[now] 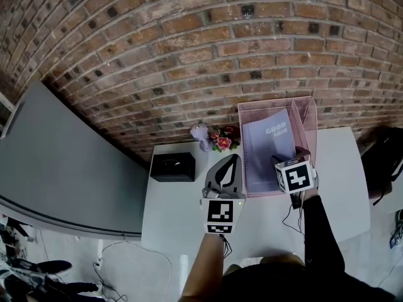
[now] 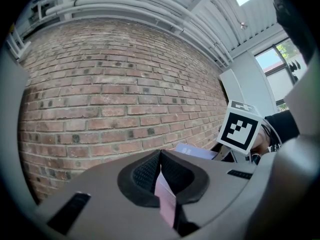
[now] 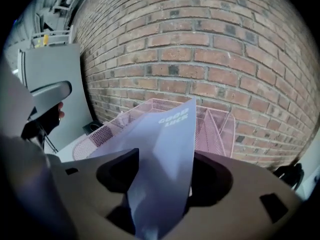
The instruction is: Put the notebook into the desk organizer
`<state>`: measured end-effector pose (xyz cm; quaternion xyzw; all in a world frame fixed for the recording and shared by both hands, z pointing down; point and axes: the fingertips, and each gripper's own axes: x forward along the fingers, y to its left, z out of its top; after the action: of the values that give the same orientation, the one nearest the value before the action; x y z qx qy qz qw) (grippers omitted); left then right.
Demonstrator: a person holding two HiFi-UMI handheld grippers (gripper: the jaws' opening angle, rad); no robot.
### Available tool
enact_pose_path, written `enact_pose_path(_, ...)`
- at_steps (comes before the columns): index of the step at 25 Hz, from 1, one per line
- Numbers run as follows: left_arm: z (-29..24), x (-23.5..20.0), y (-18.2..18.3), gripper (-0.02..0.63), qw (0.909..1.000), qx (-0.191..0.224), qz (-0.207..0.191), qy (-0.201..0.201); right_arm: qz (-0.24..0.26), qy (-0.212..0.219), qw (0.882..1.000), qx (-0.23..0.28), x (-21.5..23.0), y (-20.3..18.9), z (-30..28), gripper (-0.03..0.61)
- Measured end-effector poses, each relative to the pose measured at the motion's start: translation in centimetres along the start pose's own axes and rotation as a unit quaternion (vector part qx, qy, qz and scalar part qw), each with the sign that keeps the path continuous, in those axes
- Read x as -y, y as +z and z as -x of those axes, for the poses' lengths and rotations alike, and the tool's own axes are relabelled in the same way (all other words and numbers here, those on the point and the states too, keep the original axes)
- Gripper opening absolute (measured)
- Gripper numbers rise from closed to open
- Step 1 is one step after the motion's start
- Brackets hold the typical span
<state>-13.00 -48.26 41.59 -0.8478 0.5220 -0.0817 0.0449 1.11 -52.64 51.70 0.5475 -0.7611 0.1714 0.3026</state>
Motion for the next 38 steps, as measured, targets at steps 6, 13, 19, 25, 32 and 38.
enact_pose_path(6, 1.2, 0.3, 0.2, 0.015, 1.0000, 0.000, -0.005, 0.000, 0.069, -0.044, 0.997, 0.001, 0.2, -0.1, 1.0, 0.298)
enact_pose_path(13, 2.2, 0.1, 0.4, 0.015, 0.9999, 0.000, -0.010, 0.001, 0.111, -0.081, 0.990, 0.019, 0.6, 1.0, 2.3, 0.299)
enact_pose_path(19, 2.8, 0.2, 0.9, 0.015, 0.9999, 0.006, -0.010, -0.005, 0.095, -0.069, 0.993, 0.031, 0.2, 0.7, 3.1, 0.299)
enact_pose_path(25, 3.9, 1.0, 1.7, 0.015, 0.9997, 0.014, -0.009, -0.018, 0.073, -0.075, 0.992, 0.071, 0.1, 0.6, 5.6, 0.299)
enact_pose_path(32, 6.9, 3.0, 3.0, 0.015, 0.9990, 0.023, -0.017, -0.035, 0.068, -0.097, 0.983, 0.140, -0.5, 0.1, 10.7, 0.299)
enact_pose_path(38, 10.2, 4.8, 4.2, 0.017, 0.9984, 0.027, -0.030, -0.040, 0.061, -0.129, 0.968, 0.207, -0.8, -0.7, 16.2, 0.298)
